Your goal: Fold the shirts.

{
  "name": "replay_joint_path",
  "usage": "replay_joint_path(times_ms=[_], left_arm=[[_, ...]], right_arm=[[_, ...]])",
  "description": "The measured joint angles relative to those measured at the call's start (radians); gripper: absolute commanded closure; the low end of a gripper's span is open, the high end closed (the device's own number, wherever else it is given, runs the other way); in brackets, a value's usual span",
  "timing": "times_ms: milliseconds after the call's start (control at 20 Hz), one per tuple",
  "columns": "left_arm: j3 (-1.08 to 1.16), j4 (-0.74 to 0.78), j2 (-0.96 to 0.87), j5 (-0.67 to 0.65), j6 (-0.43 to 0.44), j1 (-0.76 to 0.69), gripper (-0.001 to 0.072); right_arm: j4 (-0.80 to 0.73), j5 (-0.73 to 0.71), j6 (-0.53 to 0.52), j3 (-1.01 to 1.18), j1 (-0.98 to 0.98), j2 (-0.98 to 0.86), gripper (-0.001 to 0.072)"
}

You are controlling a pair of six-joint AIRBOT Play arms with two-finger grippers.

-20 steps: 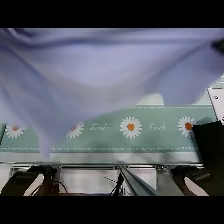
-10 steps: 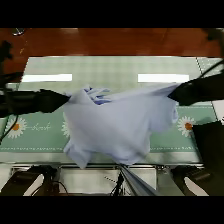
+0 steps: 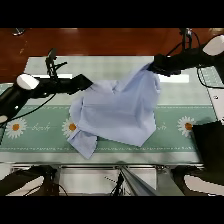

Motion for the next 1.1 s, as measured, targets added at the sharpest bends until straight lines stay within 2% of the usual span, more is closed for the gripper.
replay_joint_path(times_ms=[150,250,400,500,650,800,950,1100], left_arm=[[0.071,0.008,-0.060,-0.075,0.001,0.036,0.0008],[0.102,0.084,-0.068,-0.176,-0.003,0.101,0.0008],[0.086,0.229,-0.051,-0.376,-0.006,0.259,0.0008],[0.009,0.263,-0.025,-0.479,0.012,0.379,0.0008],[-0.155,0.230,0.008,-0.537,0.067,0.523,0.0009],[-0.289,0.116,0.018,-0.560,0.136,0.589,0.0009],[-0.368,0.015,0.017,-0.570,0.195,0.585,0.0010],[-0.398,0.001,0.012,-0.576,0.225,0.531,0.0009]], right_arm=[[0.107,0.018,-0.043,0.030,-0.050,-0.046,0.0084],[0.111,0.098,-0.074,0.039,-0.101,-0.050,0.0084],[-0.015,0.232,-0.107,-0.005,-0.193,0.007,0.0085],[-0.068,0.237,-0.112,-0.120,-0.254,0.093,0.0085],[-0.031,0.157,-0.131,-0.385,-0.300,0.257,0.0085],[0.051,0.092,-0.163,-0.644,-0.300,0.409,0.0085],[0.106,0.065,-0.182,-0.815,-0.273,0.510,0.0085],[0.131,0.053,-0.186,-0.895,-0.246,0.553,0.0086]])
